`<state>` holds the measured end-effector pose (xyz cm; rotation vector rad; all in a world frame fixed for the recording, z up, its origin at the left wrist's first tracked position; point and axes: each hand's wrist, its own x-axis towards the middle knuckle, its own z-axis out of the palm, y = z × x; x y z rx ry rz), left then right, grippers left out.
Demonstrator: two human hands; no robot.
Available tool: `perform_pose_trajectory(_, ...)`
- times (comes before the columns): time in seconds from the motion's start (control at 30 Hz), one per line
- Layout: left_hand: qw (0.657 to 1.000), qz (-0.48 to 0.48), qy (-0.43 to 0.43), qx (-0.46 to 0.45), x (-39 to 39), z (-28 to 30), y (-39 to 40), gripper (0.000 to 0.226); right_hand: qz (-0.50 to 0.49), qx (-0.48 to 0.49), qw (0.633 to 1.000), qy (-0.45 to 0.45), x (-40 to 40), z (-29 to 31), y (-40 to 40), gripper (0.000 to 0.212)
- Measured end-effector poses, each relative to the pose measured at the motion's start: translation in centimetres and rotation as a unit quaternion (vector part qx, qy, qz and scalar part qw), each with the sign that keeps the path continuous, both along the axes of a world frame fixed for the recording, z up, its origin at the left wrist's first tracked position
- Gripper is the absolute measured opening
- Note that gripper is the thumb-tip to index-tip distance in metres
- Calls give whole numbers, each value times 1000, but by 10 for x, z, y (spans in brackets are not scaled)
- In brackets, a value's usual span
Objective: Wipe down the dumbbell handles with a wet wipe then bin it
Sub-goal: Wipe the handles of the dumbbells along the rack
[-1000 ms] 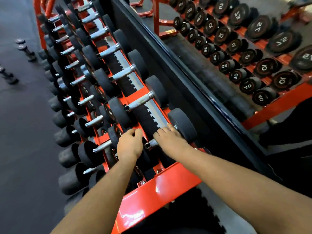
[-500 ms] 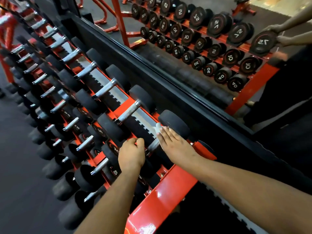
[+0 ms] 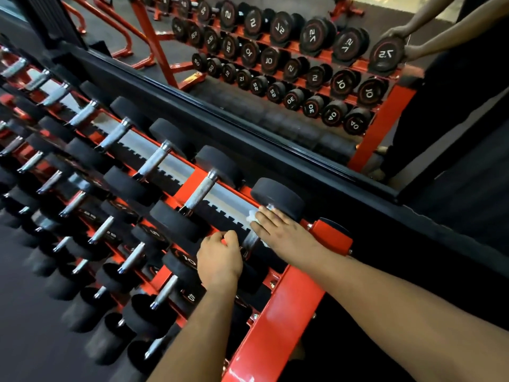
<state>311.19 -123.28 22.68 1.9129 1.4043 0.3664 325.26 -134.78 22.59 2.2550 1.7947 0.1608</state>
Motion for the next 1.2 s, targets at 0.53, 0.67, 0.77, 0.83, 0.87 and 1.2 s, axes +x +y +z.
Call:
perform_pose_trajectory(0.53,1000,24,-19,-4,1,3,-1,33,64,-141,985,76,-8,29,59,28)
perform_pose_trajectory(0.67,999,29,-27,-14,1,7,-4,32,104,-143,982,62,-6,26,57,28)
perform_pose_trajectory(0.77,999,34,-34,-8,1,8,-4,39,129,-19,988,87,-2,-1,12,51)
perform_pose_trajectory(0.83,999,36,-34,-6,1,7,-4,44,127,15,990,64,-3,-6,4,56)
perform_pose_trajectory(0.87,999,33,-33,-7,1,8,-4,46,127,8,991,52,-6,-4,10,51)
perform_pose_trajectory(1.2,999,24,-19,-22,1,10,-2,51,156,-31,979,131,-19,3,-2,68)
